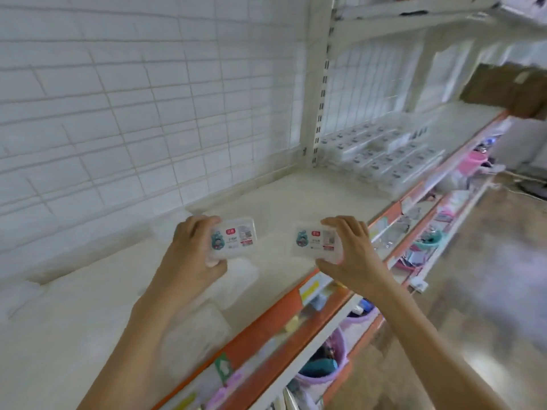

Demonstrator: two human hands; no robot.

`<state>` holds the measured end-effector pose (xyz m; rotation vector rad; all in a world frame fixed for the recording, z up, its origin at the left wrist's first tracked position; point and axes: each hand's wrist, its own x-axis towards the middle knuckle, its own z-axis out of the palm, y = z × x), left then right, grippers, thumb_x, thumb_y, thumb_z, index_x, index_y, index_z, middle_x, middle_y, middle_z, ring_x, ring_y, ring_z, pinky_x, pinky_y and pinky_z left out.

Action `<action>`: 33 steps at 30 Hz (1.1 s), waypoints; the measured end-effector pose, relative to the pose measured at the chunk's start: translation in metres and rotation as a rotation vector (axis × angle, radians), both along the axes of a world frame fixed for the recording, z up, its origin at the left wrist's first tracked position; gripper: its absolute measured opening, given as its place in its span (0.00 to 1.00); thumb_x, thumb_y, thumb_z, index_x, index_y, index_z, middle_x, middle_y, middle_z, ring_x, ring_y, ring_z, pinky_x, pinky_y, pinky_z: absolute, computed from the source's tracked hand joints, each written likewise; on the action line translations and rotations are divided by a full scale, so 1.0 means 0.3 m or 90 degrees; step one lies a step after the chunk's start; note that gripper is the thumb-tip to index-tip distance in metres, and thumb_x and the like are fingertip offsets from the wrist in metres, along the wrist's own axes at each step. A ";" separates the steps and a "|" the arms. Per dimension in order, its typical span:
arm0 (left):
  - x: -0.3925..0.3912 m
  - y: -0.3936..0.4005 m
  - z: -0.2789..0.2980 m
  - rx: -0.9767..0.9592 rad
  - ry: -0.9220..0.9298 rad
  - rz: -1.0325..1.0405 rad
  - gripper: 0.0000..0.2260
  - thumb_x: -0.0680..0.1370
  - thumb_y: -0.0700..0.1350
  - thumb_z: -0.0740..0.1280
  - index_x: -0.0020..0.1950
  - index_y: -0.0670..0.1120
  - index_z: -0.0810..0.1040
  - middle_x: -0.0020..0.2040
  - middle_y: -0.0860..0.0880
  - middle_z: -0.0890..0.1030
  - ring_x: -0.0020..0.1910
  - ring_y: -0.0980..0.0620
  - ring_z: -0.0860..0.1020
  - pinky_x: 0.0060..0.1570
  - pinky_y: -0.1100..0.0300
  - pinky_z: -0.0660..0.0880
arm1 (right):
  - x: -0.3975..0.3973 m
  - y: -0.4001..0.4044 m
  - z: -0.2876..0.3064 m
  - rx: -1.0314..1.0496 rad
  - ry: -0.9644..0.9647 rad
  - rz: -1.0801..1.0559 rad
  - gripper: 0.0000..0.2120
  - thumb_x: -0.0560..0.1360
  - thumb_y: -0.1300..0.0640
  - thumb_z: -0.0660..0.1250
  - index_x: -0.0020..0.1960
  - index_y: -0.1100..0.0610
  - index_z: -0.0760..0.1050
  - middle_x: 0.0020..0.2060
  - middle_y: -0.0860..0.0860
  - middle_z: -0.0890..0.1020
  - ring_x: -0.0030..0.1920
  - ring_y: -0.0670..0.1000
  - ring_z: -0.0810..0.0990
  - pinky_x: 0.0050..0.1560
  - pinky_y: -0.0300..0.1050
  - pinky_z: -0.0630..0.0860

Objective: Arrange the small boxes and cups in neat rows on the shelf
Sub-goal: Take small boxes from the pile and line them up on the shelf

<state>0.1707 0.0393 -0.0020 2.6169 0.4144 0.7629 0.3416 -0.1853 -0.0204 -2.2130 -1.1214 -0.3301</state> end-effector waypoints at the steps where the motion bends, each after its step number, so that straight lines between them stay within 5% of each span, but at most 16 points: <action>1: 0.041 -0.049 0.005 -0.003 0.004 -0.036 0.29 0.66 0.37 0.73 0.66 0.42 0.69 0.61 0.46 0.69 0.60 0.49 0.64 0.55 0.62 0.62 | -0.001 -0.068 0.001 -0.001 -0.003 -0.016 0.31 0.61 0.58 0.76 0.63 0.59 0.71 0.57 0.55 0.72 0.57 0.57 0.68 0.55 0.43 0.63; 4: 0.166 -0.202 -0.014 0.012 0.022 -0.136 0.29 0.64 0.42 0.73 0.64 0.41 0.71 0.58 0.46 0.71 0.59 0.45 0.68 0.56 0.61 0.63 | -0.001 -0.271 -0.001 0.001 0.030 -0.084 0.32 0.62 0.56 0.76 0.63 0.57 0.70 0.58 0.55 0.72 0.59 0.55 0.67 0.56 0.44 0.66; 11: 0.376 -0.595 -0.104 -0.089 0.052 -0.279 0.36 0.59 0.60 0.60 0.65 0.45 0.70 0.56 0.52 0.69 0.55 0.57 0.65 0.53 0.72 0.58 | 0.011 -0.751 -0.054 0.016 0.057 -0.197 0.32 0.61 0.49 0.71 0.64 0.51 0.67 0.57 0.46 0.69 0.58 0.48 0.66 0.57 0.44 0.69; 13: 0.424 -0.697 -0.137 -0.106 0.054 -0.287 0.37 0.58 0.61 0.59 0.65 0.46 0.70 0.56 0.52 0.68 0.57 0.57 0.64 0.55 0.69 0.58 | 0.019 -0.875 -0.077 0.014 0.068 -0.221 0.33 0.60 0.49 0.71 0.63 0.45 0.64 0.55 0.43 0.67 0.57 0.48 0.67 0.55 0.43 0.70; 19: 0.559 -0.953 -0.234 -0.144 0.074 -0.301 0.33 0.60 0.56 0.67 0.63 0.47 0.71 0.55 0.55 0.68 0.56 0.58 0.67 0.57 0.68 0.63 | 0.070 -1.156 -0.139 -0.009 0.054 -0.281 0.32 0.59 0.42 0.68 0.61 0.50 0.68 0.51 0.45 0.70 0.51 0.50 0.71 0.49 0.41 0.67; 23: 0.639 -1.051 -0.252 -0.163 0.102 -0.287 0.36 0.57 0.63 0.63 0.63 0.50 0.71 0.55 0.57 0.69 0.57 0.56 0.69 0.56 0.57 0.71 | 0.140 -1.252 -0.184 -0.014 0.093 -0.290 0.36 0.59 0.39 0.65 0.63 0.56 0.71 0.54 0.43 0.68 0.57 0.50 0.68 0.54 0.43 0.70; 28: 0.785 -1.095 -0.190 -0.166 0.086 -0.274 0.36 0.59 0.64 0.65 0.64 0.49 0.70 0.53 0.57 0.69 0.56 0.57 0.69 0.52 0.66 0.64 | 0.313 -1.250 -0.171 -0.046 0.159 -0.244 0.35 0.63 0.44 0.69 0.67 0.52 0.66 0.58 0.43 0.67 0.61 0.46 0.64 0.60 0.38 0.65; 33: 0.982 -1.011 -0.100 -0.171 0.071 -0.218 0.41 0.56 0.69 0.62 0.64 0.50 0.69 0.56 0.55 0.68 0.58 0.55 0.69 0.53 0.64 0.65 | 0.582 -1.144 -0.104 -0.018 0.165 -0.167 0.33 0.66 0.49 0.72 0.68 0.46 0.64 0.57 0.39 0.64 0.62 0.44 0.63 0.64 0.44 0.68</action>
